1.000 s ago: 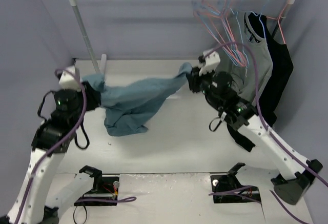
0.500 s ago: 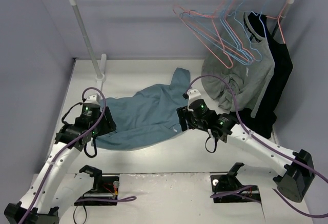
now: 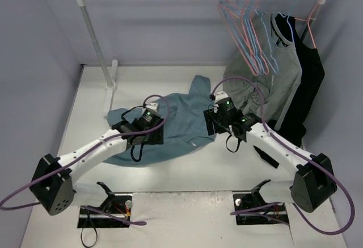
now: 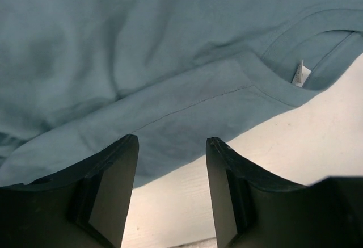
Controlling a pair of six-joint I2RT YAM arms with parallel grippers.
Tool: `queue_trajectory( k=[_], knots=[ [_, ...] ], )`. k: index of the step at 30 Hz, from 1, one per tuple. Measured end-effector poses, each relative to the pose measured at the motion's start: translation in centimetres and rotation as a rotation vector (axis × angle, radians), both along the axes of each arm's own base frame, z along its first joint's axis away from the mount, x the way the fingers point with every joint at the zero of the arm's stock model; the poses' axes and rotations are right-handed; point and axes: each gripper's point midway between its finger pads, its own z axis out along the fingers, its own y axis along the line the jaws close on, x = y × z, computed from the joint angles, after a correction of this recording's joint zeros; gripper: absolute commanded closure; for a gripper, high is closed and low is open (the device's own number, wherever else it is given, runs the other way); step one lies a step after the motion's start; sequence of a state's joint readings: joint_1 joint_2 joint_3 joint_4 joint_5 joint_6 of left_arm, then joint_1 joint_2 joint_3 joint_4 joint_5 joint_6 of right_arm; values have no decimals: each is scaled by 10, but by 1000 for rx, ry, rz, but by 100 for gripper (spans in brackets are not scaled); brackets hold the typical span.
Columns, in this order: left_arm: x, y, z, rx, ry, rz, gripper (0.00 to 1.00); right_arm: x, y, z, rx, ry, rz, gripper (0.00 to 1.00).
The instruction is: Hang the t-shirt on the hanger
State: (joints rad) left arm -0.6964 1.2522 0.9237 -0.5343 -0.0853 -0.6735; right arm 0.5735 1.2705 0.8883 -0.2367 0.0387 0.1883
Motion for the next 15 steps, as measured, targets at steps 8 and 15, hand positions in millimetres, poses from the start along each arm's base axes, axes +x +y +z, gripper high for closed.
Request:
queue_trajectory(
  k=[8, 15],
  knots=[
    [8, -15, -48, 80, 63, -22, 47, -3, 12, -54, -41, 195, 43, 31],
    [-6, 1, -88, 171, 131, -30, 54, -5, 14, -92, -78, 289, 29, 32]
  ],
)
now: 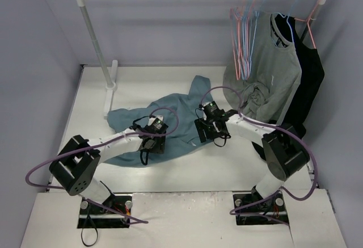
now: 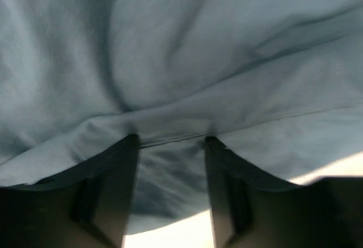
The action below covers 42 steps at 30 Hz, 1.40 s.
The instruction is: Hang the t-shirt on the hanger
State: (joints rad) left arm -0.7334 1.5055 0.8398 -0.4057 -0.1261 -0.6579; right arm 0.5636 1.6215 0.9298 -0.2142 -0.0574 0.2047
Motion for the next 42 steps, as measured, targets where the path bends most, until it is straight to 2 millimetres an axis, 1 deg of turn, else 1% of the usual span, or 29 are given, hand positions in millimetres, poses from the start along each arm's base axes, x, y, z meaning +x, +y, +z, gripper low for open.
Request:
queue_trajectory(
  k=[1, 3, 4, 6, 7, 8, 11, 13, 15, 16, 18, 19, 21, 22, 23, 24, 25, 26, 28, 29, 30, 32, 34, 36, 37, 38, 39, 40, 42],
  knots=[
    [-3, 4, -5, 17, 11, -1, 65, 1, 0, -5, -6, 7, -1, 33],
    [-1, 5, -8, 27, 5, -4, 76, 1, -1, -12, -17, 15, -5, 38],
    [0, 5, -8, 31, 0, -8, 89, 3, -1, -15, -23, 15, -8, 41],
    [3, 6, -8, 42, -12, -12, 100, 7, 0, -15, -25, 3, -10, 55],
    [4, 7, -8, 48, -16, -17, 100, 9, 1, -15, -22, -6, -11, 61],
    [5, 7, -8, 54, -18, -22, 100, 11, 2, -15, -22, -11, -12, 76],
    [11, 15, -5, 84, -26, -27, 100, 18, 4, -13, -21, -27, -16, 100],
    [20, 24, 2, 101, -38, -16, 100, 23, 6, -8, -20, -42, -20, 100],
    [38, 37, 19, 102, -65, 5, 100, 34, 13, 5, -12, -76, -21, 100],
    [52, 45, 33, 90, -89, 31, 100, 41, 17, 15, -6, -98, -22, 100],
    [85, 64, 70, 66, -160, 92, 100, 63, 30, 45, 17, -173, -25, 100],
    [106, 73, 97, 54, -214, 122, 100, 77, 38, 68, 34, -229, -26, 100],
    [142, 88, 159, 38, -345, 155, 100, 97, 58, 117, 66, -346, -12, 100],
    [154, 92, 189, 29, -415, 163, 100, 104, 68, 143, 80, -413, -10, 100],
    [162, 96, 222, 19, -497, 169, 100, 107, 79, 176, 98, -495, 0, 100],
    [162, 99, 249, 9, -567, 169, 100, 105, 89, 201, 118, -557, 10, 100],
    [155, 103, 271, -2, -625, 167, 100, 97, 98, 227, 143, -620, 25, 100],
    [142, 108, 288, -15, -677, 169, 100, 87, 103, 248, 169, -669, 35, 100],
    [111, 119, 302, -41, -753, 175, 100, 60, 111, 275, 225, -730, 65, 100],
    [93, 125, 298, -48, -766, 179, 100, 50, 109, 277, 238, -740, 70, 100],
    [80, 129, 284, -51, -760, 183, 100, 42, 103, 273, 241, -736, 65, 100],
    [53, 133, 256, -77, -730, 184, 100, 33, 94, 249, 231, -697, 49, 100],
    [38, 130, 220, -95, -650, 173, 100, 24, 88, 207, 196, -622, 47, 100],
    [27, 124, 176, -110, -532, 170, 100, 11, 80, 156, 140, -525, 52, 100],
    [21, 121, 158, -119, -480, 169, 100, 3, 74, 131, 113, -473, 51, 100],
    [15, 117, 135, -125, -414, 174, 100, -4, 69, 112, 93, -431, 51, 100],
    [7, 114, 114, -136, -350, 182, 100, -11, 65, 95, 78, -390, 49, 100],
    [-1, 113, 98, -147, -303, 193, 100, -16, 62, 84, 71, -363, 44, 100],
    [-15, 111, 78, -177, -249, 224, 99, -24, 59, 70, 78, -324, 21, 100]
  ],
)
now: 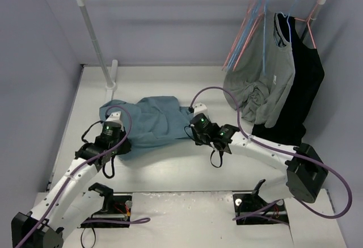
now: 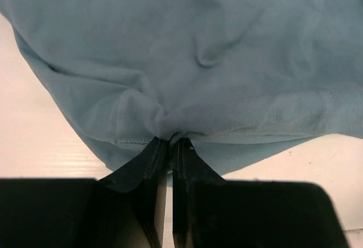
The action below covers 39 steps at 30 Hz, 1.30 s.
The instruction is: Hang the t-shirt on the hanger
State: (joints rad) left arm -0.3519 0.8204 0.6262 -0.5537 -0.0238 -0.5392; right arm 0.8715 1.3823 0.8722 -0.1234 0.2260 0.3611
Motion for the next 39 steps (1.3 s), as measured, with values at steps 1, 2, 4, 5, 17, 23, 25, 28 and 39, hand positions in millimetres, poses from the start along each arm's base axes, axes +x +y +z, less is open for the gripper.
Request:
queue_trajectory(
  k=[1, 2, 4, 5, 17, 23, 25, 28, 39],
  knots=[
    [-4, 0, -5, -15, 10, 13, 95, -2, 0, -3, 8, 9, -11, 99],
    [-8, 0, -8, -33, 17, 33, 89, -3, 0, -6, 20, 20, -25, 97],
    [-10, 0, -6, -57, 12, 67, 72, -4, 1, -9, 37, 37, -52, 91],
    [-10, 3, -5, -60, 7, 88, 65, -5, 0, -12, 37, 46, -66, 86],
    [2, 14, 58, -59, -36, 206, 53, -44, -11, -36, -16, 95, -68, 45],
    [7, -16, 43, 0, 21, 140, 53, -43, -9, 0, 55, -12, -54, 46],
    [5, -35, 32, 50, 57, 89, 53, -40, -12, 6, 56, -37, -67, 46],
    [6, -65, 20, 114, 87, 34, 53, -35, -14, 18, 49, -70, -74, 46],
    [32, -133, 4, 222, 50, 2, 52, -24, -30, 81, 119, -218, -134, 44]
  ],
)
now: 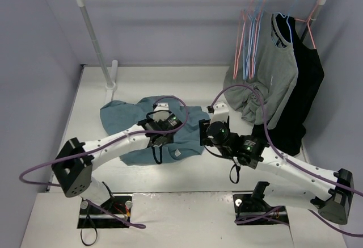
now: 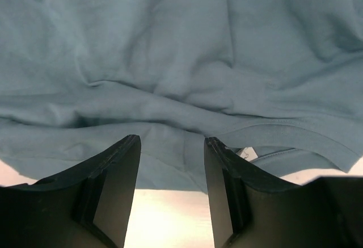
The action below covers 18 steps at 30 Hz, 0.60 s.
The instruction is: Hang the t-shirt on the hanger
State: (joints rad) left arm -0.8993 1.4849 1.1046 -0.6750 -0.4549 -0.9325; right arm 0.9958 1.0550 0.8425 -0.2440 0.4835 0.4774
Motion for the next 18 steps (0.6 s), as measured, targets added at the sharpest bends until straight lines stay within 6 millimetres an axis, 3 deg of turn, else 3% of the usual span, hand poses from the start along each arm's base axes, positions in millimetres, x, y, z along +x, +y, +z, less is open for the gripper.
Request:
queue_trajectory(
  k=[11, 18],
  knots=[
    [-6, -28, -59, 122, 80, -27, 52, -9, -26, 21, 50, -30, -64, 43],
    [-21, -28, -66, 153, 98, -12, 56, -14, -37, 27, 71, -39, -89, 42]
  ],
)
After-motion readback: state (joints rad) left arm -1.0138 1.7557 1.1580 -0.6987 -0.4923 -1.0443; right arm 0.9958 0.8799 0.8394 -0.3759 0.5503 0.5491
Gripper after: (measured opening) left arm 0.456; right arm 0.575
